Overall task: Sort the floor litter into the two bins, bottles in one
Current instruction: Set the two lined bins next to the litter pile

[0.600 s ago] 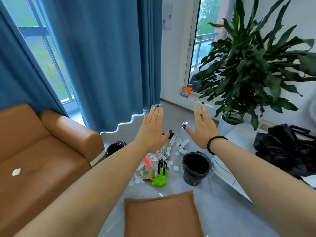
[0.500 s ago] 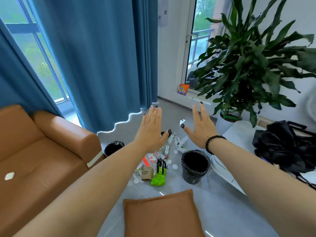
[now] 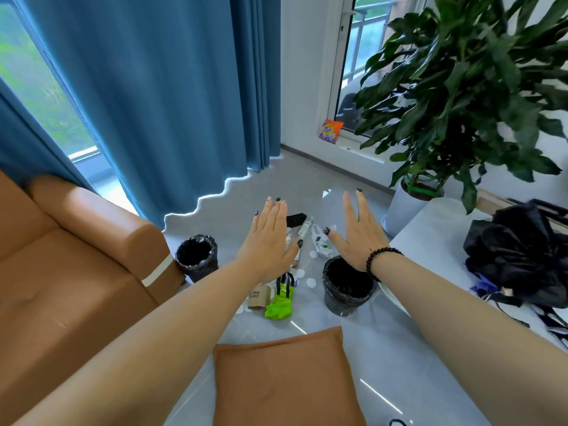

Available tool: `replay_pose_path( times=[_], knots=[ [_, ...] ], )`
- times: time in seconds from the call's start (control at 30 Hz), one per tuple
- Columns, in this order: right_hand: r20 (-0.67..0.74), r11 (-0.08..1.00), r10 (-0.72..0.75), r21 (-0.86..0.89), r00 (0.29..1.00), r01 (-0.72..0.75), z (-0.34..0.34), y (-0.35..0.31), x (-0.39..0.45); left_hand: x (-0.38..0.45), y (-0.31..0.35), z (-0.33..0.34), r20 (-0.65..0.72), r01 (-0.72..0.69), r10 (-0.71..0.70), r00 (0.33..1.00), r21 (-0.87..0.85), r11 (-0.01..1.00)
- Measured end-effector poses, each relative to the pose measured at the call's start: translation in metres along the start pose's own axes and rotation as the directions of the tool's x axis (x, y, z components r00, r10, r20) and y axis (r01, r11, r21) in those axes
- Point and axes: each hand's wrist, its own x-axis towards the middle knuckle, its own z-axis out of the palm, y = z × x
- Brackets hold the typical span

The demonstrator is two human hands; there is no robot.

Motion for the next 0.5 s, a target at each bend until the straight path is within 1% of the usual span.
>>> replay_pose_path(
  times=[0.07,0.23,0.37,0.43,0.5],
  knots=[
    [0.015,1.0,-0.004,0.007,1.0,0.004,0.009,0.02,0.023,0.022,-0.001,0.011,0.003,0.006,-0.006,1.0,0.002,1.0],
    [0.057,0.999,-0.03,0.037,0.998,0.028,0.039,0.092,0.107,0.109,0.0,0.054,0.032,0.049,-0.05,0.998,0.031,0.998],
    [0.195,0.994,-0.105,0.027,0.975,0.102,0.063,0.149,0.183,0.185,0.01,0.102,0.084,0.127,-0.133,0.988,0.073,0.989],
    [0.286,0.989,-0.149,0.056,0.946,0.139,0.074,0.171,0.216,0.219,0.023,0.123,0.133,0.209,-0.215,0.968,0.057,0.976],
    [0.347,0.98,-0.196,0.086,0.917,0.177,0.08,0.188,0.238,0.247,0.038,0.137,0.17,0.275,-0.278,0.945,0.04,0.961]
  ],
)
